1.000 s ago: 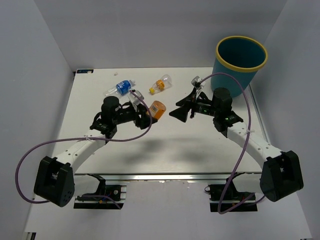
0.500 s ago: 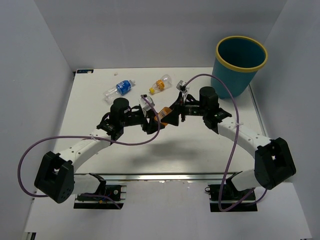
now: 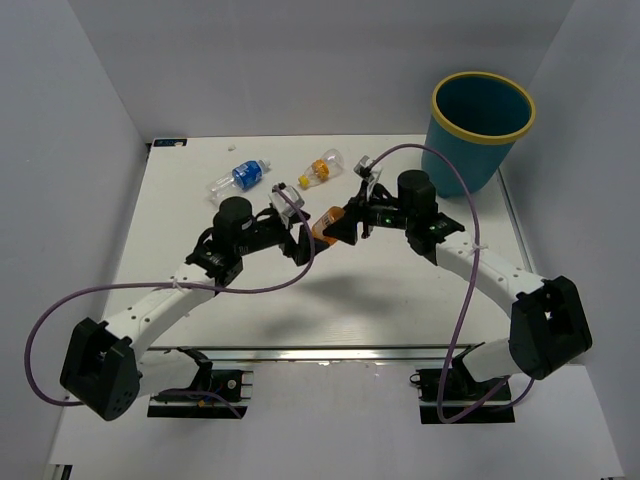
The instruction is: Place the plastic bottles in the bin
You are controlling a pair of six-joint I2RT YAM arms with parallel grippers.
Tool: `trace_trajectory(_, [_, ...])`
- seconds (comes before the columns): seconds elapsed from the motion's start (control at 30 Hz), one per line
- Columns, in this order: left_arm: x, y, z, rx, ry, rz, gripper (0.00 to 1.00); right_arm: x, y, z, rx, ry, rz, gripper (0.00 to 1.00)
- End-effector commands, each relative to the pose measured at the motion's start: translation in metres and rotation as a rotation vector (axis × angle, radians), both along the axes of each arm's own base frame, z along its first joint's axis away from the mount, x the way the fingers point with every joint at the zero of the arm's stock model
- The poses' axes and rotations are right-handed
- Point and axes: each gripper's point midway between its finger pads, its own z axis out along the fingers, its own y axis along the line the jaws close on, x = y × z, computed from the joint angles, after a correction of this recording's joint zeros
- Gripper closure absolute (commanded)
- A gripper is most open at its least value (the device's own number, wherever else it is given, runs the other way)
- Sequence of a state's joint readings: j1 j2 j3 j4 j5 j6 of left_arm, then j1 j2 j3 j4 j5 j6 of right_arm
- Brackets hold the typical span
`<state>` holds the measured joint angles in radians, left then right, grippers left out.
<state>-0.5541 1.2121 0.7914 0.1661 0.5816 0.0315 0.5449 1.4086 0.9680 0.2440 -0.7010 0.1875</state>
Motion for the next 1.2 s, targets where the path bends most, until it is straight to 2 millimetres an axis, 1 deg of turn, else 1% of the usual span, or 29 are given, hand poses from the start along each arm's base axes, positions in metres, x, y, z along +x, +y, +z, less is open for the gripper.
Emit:
trace_trajectory(0.0, [0.013, 0.015, 0.038, -0.080, -0.082, 0.152, 0.02, 0.035, -0.015, 0.030, -0.019, -0.118, -0.159, 0.84])
trace_trajectory(0.03, [0.017, 0.022, 0.044, -0.091, -0.092, 0.208, 0.02, 0.043, -0.020, 0.033, -0.026, -0.120, -0.192, 0.84])
trace_trajectory(0.07, [0.032, 0.036, 0.046, -0.096, -0.081, 0.332, 0.02, 0.056, -0.031, 0.037, -0.038, -0.138, -0.233, 0.85])
trace_trajectory(0.1, [0.038, 0.043, 0.045, -0.088, -0.071, 0.391, 0.02, 0.062, -0.037, 0.041, -0.045, -0.137, -0.252, 0.85])
trace_trajectory(0.13, [0.044, 0.050, 0.045, -0.091, -0.059, 0.444, 0.02, 0.074, -0.044, 0.064, -0.022, -0.175, -0.280, 0.85])
trace_trajectory(0.17, [0.054, 0.063, 0.044, -0.079, -0.052, 0.534, 0.02, 0.091, -0.061, 0.076, -0.017, -0.186, -0.336, 0.86])
trace_trajectory(0.2, [0.059, 0.068, 0.045, -0.080, -0.041, 0.568, 0.02, 0.102, -0.073, 0.083, -0.041, -0.188, -0.395, 0.86])
trace_trajectory(0.23, [0.063, 0.073, 0.043, -0.089, -0.020, 0.596, 0.02, 0.117, -0.085, 0.123, -0.020, -0.258, -0.461, 0.86])
trace_trajectory(0.3, [0.073, 0.083, 0.036, -0.093, 0.006, 0.639, 0.02, 0.152, -0.131, 0.145, -0.084, -0.323, -0.681, 0.87])
trace_trajectory(0.33, [0.077, 0.086, 0.033, -0.105, 0.026, 0.652, 0.02, 0.162, -0.149, 0.173, -0.074, -0.385, -0.767, 0.87])
trace_trajectory(0.4, [0.084, 0.091, 0.023, -0.104, 0.065, 0.660, 0.02, 0.187, -0.208, 0.186, -0.117, -0.418, -1.044, 0.87])
trace_trajectory(0.43, [0.085, 0.090, 0.021, -0.105, 0.076, 0.654, 0.02, 0.192, -0.225, 0.205, -0.094, -0.455, -1.125, 0.87])
trace_trajectory(0.5, [0.086, 0.088, 0.015, -0.091, 0.089, 0.639, 0.02, 0.205, -0.273, 0.203, -0.137, -0.441, -1.323, 0.86])
trace_trajectory(0.57, [0.088, 0.088, 0.014, -0.080, 0.084, 0.641, 0.02, 0.218, -0.301, 0.199, -0.158, -0.435, -1.418, 0.84])
trace_trajectory(0.63, [0.092, 0.088, 0.008, -0.058, 0.089, 0.646, 0.02, 0.229, -0.318, 0.191, -0.207, -0.430, -1.466, 0.84])
trace_trajectory(0.67, [0.094, 0.087, 0.011, -0.054, 0.083, 0.642, 0.02, 0.242, -0.329, 0.183, -0.241, -0.411, -1.489, 0.83])
trace_trajectory(0.73, [0.098, 0.085, 0.002, -0.013, 0.093, 0.626, 0.02, 0.256, -0.344, 0.179, -0.263, -0.400, -1.536, 0.78])
trace_trajectory(0.77, [0.101, 0.083, 0.006, -0.006, 0.086, 0.615, 0.02, 0.272, -0.355, 0.152, -0.326, -0.349, -1.538, 0.74])
trace_trajectory(0.8, [0.101, 0.082, 0.004, 0.011, 0.090, 0.607, 0.02, 0.278, -0.357, 0.174, -0.300, -0.375, -1.538, 0.72])
trace_trajectory(0.83, [0.103, 0.081, -0.001, 0.036, 0.087, 0.596, 0.02, 0.295, -0.359, 0.154, -0.341, -0.330, -1.532, 0.67])
trace_trajectory(0.87, [0.106, 0.080, 0.001, 0.040, 0.078, 0.594, 0.02, 0.296, -0.360, 0.142, -0.392, -0.274, -1.509, 0.36])
trace_trajectory(0.9, [0.108, 0.079, 0.001, 0.046, 0.069, 0.591, 0.02, 0.298, -0.355, 0.169, -0.359, -0.313, -1.493, 0.15])
trace_trajectory(0.93, [0.109, 0.077, -0.002, 0.068, 0.054, 0.569, 0.02, 0.301, -0.352, 0.166, -0.364, -0.308, -1.463, 0.11])
trace_trajectory(0.97, [0.112, 0.076, 0.002, 0.072, 0.038, 0.563, 0.02, 0.302, -0.341, 0.170, -0.334, -0.320, -1.409, 0.11])
trace_trajectory(1.0, [0.114, 0.075, 0.002, 0.082, 0.030, 0.554, 0.02, 0.302, -0.335, 0.159, -0.336, -0.309, -1.375, 0.11])
trace_trajectory(1.03, [0.119, 0.074, -0.006, 0.121, 0.015, 0.536, 0.02, 0.292, -0.330, 0.174, -0.299, -0.337, -1.355, 0.11])
trace_trajectory(1.1, [0.128, 0.072, -0.002, 0.146, -0.009, 0.531, 0.02, 0.286, -0.317, 0.184, -0.228, -0.387, -1.295, 0.11])
trace_trajectory(1.13, [0.133, 0.072, -0.003, 0.154, -0.010, 0.533, 0.02, 0.275, -0.312, 0.182, -0.222, -0.388, -1.267, 0.11])
trace_trajectory(1.17, [0.140, 0.070, -0.017, 0.179, 0.015, 0.530, 0.02, 0.270, -0.300, 0.184, -0.197, -0.396, -1.206, 0.11])
